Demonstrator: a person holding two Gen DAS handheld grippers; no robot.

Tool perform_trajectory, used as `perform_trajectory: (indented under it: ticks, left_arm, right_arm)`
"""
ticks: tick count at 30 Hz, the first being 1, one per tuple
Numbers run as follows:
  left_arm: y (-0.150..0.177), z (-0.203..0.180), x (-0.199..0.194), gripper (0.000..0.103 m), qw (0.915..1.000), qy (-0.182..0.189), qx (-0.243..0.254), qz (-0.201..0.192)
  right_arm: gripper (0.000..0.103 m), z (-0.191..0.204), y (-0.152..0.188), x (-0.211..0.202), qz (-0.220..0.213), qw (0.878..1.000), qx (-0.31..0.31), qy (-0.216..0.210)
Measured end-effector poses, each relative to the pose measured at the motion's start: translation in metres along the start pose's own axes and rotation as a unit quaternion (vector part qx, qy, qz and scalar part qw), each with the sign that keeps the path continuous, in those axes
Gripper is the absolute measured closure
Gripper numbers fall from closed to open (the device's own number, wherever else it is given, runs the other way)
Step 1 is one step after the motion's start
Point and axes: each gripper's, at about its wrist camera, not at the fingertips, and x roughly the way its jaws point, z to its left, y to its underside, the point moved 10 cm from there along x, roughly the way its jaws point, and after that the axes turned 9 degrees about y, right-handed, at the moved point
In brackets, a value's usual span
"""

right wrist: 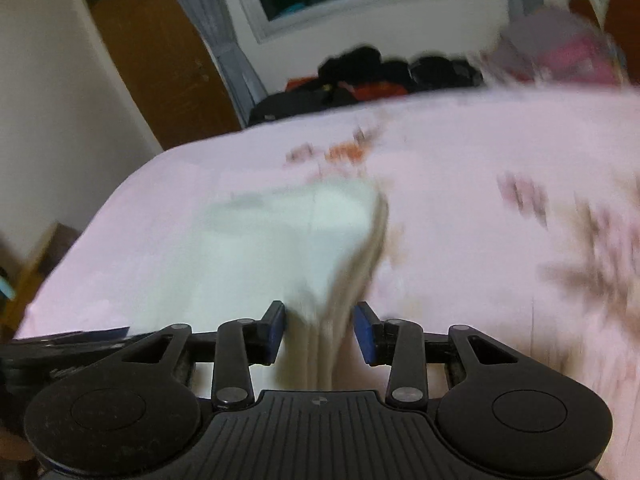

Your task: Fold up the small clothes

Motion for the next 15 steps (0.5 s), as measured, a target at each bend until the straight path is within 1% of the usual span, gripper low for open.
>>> perform_trajectory:
  ticks: [4, 8, 11, 13, 14, 15]
  left_arm:
    - [0.016, -0.004, -0.003, 0.038, 0.9999, 0.007, -0.002, 0.008]
    - [0.029, -0.008, -0.009, 0.038, 0.9999, 0.014, 0.0, 0.009]
    - [0.038, -0.011, -0.014, 0.04, 0.9997, 0.024, -0.001, 0.008]
    - [0.041, -0.013, -0.016, 0.052, 0.9995, 0.031, -0.003, 0.006]
    - [0.042, -0.014, -0.017, 0.056, 0.9994, 0.034, -0.008, 0.004]
    - [0.042, -0.013, -0.018, 0.065, 0.9993, 0.036, -0.012, 0.003]
  right_arm:
    - [0.065, -0.011, 0.031, -0.002, 0.032, 0.999, 0.018, 0.0]
    - [0.064, -0.01, 0.043, -0.007, 0.036, 0.999, 0.035, -0.007]
    - [0.064, 0.0, 0.049, -0.007, 0.046, 0.999, 0.024, -0.014]
    - [0.064, 0.007, 0.054, -0.009, 0.048, 0.999, 0.011, -0.014]
    - [0.064, 0.008, 0.055, -0.009, 0.048, 0.999, 0.011, -0.015]
    - [0.073, 0.009, 0.057, -0.009, 0.051, 0.998, 0.013, -0.017]
